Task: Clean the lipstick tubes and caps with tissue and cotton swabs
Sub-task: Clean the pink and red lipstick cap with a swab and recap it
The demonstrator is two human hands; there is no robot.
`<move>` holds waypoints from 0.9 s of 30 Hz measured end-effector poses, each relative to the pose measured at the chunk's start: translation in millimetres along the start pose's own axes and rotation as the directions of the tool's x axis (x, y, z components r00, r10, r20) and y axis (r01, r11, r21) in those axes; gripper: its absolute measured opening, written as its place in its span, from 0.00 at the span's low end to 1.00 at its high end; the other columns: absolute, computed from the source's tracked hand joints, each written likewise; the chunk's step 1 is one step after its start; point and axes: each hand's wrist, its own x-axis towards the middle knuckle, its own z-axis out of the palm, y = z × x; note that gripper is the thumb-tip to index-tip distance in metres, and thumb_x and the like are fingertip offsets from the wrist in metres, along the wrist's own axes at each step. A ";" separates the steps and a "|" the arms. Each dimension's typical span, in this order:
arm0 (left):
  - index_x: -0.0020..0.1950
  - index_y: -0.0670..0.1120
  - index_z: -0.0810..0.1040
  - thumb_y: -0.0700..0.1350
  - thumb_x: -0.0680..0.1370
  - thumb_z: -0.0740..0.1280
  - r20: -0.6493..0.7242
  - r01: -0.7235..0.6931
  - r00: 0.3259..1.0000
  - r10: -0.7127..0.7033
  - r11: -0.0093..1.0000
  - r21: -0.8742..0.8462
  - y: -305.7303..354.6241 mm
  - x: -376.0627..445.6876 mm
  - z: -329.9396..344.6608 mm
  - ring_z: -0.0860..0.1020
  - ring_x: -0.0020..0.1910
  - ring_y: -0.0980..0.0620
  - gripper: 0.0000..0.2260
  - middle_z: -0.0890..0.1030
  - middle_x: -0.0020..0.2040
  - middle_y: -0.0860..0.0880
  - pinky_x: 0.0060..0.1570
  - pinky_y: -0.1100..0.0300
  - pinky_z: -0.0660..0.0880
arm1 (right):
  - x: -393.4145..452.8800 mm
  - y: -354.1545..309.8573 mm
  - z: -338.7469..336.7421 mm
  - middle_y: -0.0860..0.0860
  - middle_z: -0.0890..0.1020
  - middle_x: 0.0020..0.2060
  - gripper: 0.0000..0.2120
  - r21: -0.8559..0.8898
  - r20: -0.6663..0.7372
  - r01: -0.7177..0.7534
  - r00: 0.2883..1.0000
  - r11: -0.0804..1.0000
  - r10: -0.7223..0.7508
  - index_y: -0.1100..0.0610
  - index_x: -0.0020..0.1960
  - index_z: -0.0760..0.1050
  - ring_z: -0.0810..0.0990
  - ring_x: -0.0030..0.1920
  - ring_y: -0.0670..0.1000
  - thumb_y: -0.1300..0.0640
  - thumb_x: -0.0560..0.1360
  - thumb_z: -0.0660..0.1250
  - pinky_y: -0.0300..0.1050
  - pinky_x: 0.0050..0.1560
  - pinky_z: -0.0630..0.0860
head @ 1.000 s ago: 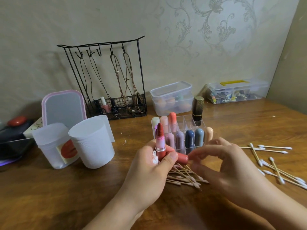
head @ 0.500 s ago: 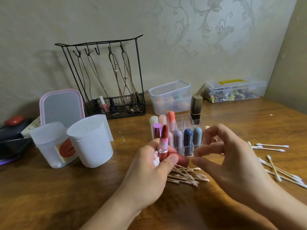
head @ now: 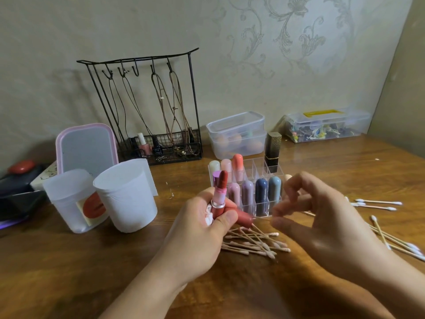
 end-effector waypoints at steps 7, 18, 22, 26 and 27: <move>0.49 0.56 0.75 0.50 0.78 0.65 -0.083 -0.041 0.995 0.053 0.989 0.139 1.9 0.8 -1.1 0.73 0.49 0.63 0.01 0.74 0.47 0.65 0.41 0.75 0.64 | 0.1 1.8 -3.5 0.41 0.85 0.40 0.22 0.075 0.129 -0.016 0.992 0.997 0.007 0.42 0.41 0.67 0.83 0.46 0.42 0.60 0.67 0.78 0.48 0.50 0.76; 0.49 0.39 0.80 0.37 0.75 0.65 0.395 0.364 0.918 -0.043 0.492 -0.791 -3.3 8.8 -13.9 0.68 0.28 0.54 0.06 0.75 0.35 0.42 0.27 0.64 0.62 | 2.3 13.9 19.5 0.31 0.72 0.38 0.07 -0.401 0.181 0.107 0.983 0.910 -0.036 0.39 0.46 0.82 0.72 0.50 0.42 0.52 0.74 0.72 0.42 0.50 0.71; 0.49 0.40 0.81 0.38 0.75 0.62 0.484 0.426 0.874 0.038 0.419 -0.802 -2.4 5.9 -10.3 0.68 0.29 0.54 0.09 0.74 0.36 0.42 0.28 0.63 0.62 | 0.0 23.6 21.7 0.35 0.81 0.40 0.05 -0.423 0.113 0.217 0.976 0.879 -0.187 0.42 0.46 0.83 0.74 0.46 0.44 0.50 0.71 0.75 0.45 0.42 0.75; 0.48 0.39 0.81 0.39 0.75 0.66 0.534 0.477 0.843 0.067 0.366 -0.799 -2.3 1.4 -1.8 0.70 0.29 0.53 0.06 0.75 0.37 0.42 0.28 0.63 0.64 | -2.8 10.3 13.4 0.38 0.81 0.45 0.16 0.009 -0.118 0.287 0.952 0.958 -0.284 0.45 0.57 0.81 0.77 0.49 0.44 0.41 0.72 0.70 0.36 0.49 0.72; 0.49 0.38 0.81 0.39 0.74 0.68 0.549 0.489 0.831 0.093 0.350 -0.799 -2.3 0.0 1.2 0.72 0.29 0.53 0.06 0.76 0.37 0.42 0.28 0.64 0.65 | -3.4 4.7 12.4 0.39 0.81 0.47 0.19 0.088 -0.139 0.323 0.941 0.942 -0.309 0.46 0.60 0.80 0.78 0.49 0.44 0.41 0.71 0.70 0.32 0.49 0.70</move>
